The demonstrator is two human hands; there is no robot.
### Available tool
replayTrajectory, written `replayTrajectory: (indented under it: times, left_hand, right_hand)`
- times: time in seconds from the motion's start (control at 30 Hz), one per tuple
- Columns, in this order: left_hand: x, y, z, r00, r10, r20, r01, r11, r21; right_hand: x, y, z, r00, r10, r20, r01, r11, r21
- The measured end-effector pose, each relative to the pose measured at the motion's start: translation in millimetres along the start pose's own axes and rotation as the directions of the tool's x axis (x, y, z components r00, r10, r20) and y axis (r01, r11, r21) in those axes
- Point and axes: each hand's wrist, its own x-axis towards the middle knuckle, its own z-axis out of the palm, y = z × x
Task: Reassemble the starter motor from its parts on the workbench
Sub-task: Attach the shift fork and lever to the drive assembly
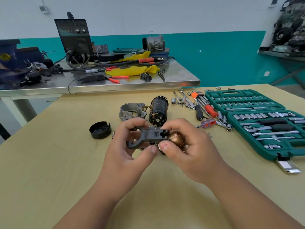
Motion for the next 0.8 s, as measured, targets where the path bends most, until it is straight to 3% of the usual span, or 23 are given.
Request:
replayTrajectory:
  times: [0.17, 0.27, 0.37, 0.47, 0.67, 0.8]
  left_hand:
    - [3.7, 1.3, -0.9, 0.992, -0.077, 0.097, 0.081, 0.996, -0.045]
    - [3.9, 0.1, 0.1, 0.983, -0.092, 0.158, 0.111, 0.987, -0.117]
    - [3.9, -1.6, -1.3, 0.970, -0.157, 0.186, 0.187, 0.970, -0.155]
    - [5.3, -1.2, -3.7, 0.962, -0.173, 0.212, 0.201, 0.973, -0.115]
    - [3.2, 1.1, -1.8, 0.978, -0.090, 0.188, 0.077, 0.994, 0.077]
    - [2.4, 1.7, -0.9, 0.983, -0.098, 0.153, 0.081, 0.990, 0.112]
  right_hand:
    - [-1.6, 0.5, -1.5, 1.000, -0.003, -0.013, 0.004, 1.000, 0.018]
    - [-1.1, 0.8, -1.9, 0.998, 0.057, 0.010, -0.057, 0.971, 0.231]
    - [4.5, 0.9, -5.5, 0.988, 0.150, -0.035, -0.117, 0.879, 0.462]
    - [11.4, 3.9, -12.1, 0.968, 0.239, -0.078, -0.153, 0.806, 0.572]
    - [10.9, 5.6, -11.0, 0.962, 0.269, 0.038, -0.250, 0.825, 0.507]
    - [9.6, 2.7, -9.9, 0.955, 0.290, 0.058, -0.286, 0.854, 0.434]
